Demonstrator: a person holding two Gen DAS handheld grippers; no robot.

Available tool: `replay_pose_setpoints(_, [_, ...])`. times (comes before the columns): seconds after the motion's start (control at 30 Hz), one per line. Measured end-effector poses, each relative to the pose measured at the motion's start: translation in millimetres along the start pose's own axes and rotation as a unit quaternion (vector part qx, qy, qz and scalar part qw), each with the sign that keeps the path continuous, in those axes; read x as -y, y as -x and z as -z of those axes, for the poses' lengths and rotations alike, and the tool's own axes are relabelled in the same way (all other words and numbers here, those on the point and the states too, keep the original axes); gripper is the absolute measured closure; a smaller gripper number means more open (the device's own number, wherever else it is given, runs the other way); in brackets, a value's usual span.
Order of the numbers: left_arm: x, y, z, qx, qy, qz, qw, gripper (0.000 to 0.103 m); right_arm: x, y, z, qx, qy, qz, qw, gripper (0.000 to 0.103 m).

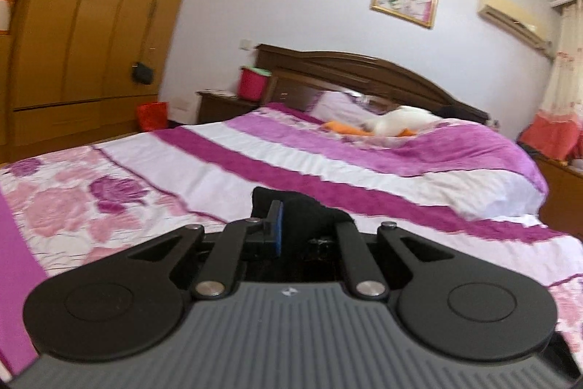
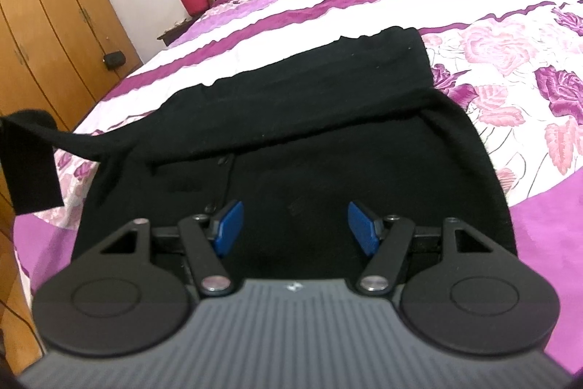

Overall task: Fold small clothes
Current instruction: 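Lift the sleeve with the left gripper, fold it across the body, open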

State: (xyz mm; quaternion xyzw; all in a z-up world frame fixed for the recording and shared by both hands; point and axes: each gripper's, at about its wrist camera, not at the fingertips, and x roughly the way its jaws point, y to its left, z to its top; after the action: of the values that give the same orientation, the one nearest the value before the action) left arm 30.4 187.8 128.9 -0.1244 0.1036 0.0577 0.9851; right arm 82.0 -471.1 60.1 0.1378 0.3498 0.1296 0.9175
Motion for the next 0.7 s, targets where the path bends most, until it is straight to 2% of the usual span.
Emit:
replay_pose_setpoints(0.17, [46.2, -0.8, -4.8, -0.013, -0.003, 0.051, 0.9986, 0.093, 7.1, 1.8, -1.5, 0.004, -0.013, -0.001, 1.000, 0.037])
replay_pose_setpoints(0.33, [98.0, -15.3, 6.2, -0.037, -0.025, 0.094, 0.9946, 0.093, 15.2, 4.1, -4.2, 0.008, -0.022, -0.002, 1.000, 0.037])
replay_pose_setpoints(0.57, [158.2, -52.3, 51.7, -0.116, -0.072, 0.128, 0.9824, 0.093, 27.9, 2.8, -7.9, 0.015, -0.024, 0.011, 1.000, 0.037])
replay_pose_setpoints(0.7, [180.3, -68.5, 82.0, -0.162, -0.114, 0.126, 0.9720, 0.092, 35.9, -1.4, -8.4, 0.012, -0.027, 0.018, 0.999, 0.037])
